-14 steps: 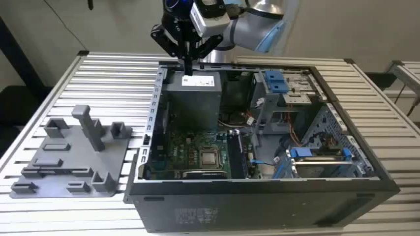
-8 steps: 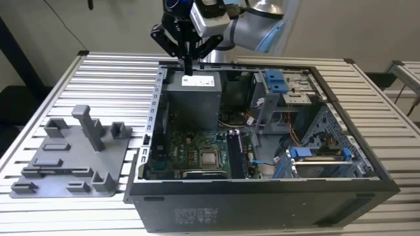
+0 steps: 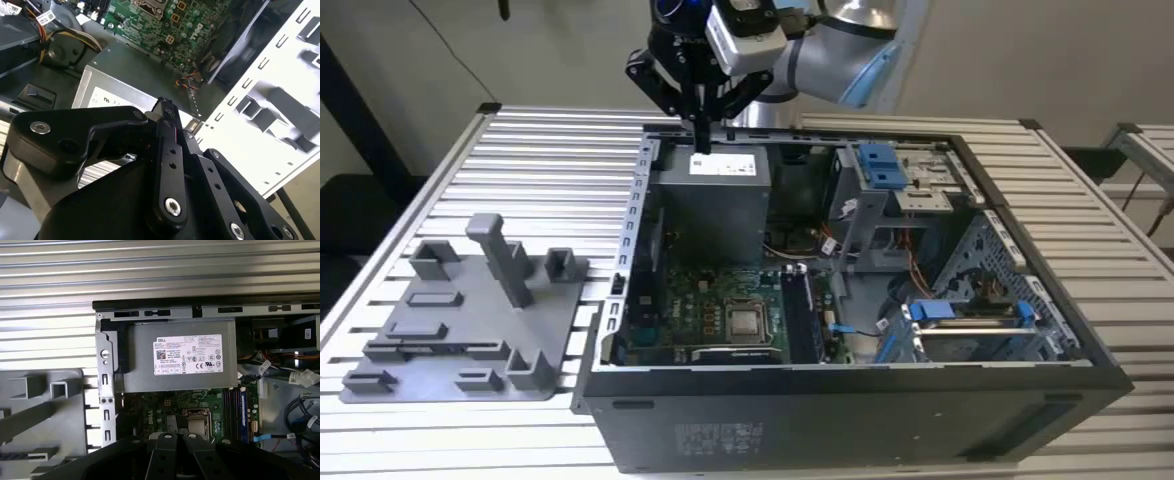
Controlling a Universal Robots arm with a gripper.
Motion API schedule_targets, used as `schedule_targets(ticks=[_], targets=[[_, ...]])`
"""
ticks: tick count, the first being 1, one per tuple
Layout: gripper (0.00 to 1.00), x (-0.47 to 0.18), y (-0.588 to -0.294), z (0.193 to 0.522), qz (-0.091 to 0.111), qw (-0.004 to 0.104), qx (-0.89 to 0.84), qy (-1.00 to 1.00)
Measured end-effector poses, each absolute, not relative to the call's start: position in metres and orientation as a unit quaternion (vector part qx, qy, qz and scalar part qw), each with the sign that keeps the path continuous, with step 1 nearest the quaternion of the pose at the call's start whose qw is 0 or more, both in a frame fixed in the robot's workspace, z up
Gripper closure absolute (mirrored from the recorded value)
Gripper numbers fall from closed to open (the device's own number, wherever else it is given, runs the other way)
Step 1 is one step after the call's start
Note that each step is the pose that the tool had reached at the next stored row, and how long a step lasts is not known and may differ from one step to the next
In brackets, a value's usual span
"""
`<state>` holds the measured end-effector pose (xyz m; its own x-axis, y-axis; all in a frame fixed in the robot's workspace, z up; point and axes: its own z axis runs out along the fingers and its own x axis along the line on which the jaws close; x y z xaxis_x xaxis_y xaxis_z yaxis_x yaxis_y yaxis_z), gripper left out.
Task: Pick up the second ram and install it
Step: 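Reach for the second ram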
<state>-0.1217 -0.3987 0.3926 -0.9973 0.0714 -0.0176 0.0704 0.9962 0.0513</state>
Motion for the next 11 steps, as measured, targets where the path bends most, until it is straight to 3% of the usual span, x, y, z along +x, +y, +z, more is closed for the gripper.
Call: schedule_targets(ticks=[11], targets=[[0.89,-0.138,-0.399,0.392,0.025,0.01,0.035,0.999]])
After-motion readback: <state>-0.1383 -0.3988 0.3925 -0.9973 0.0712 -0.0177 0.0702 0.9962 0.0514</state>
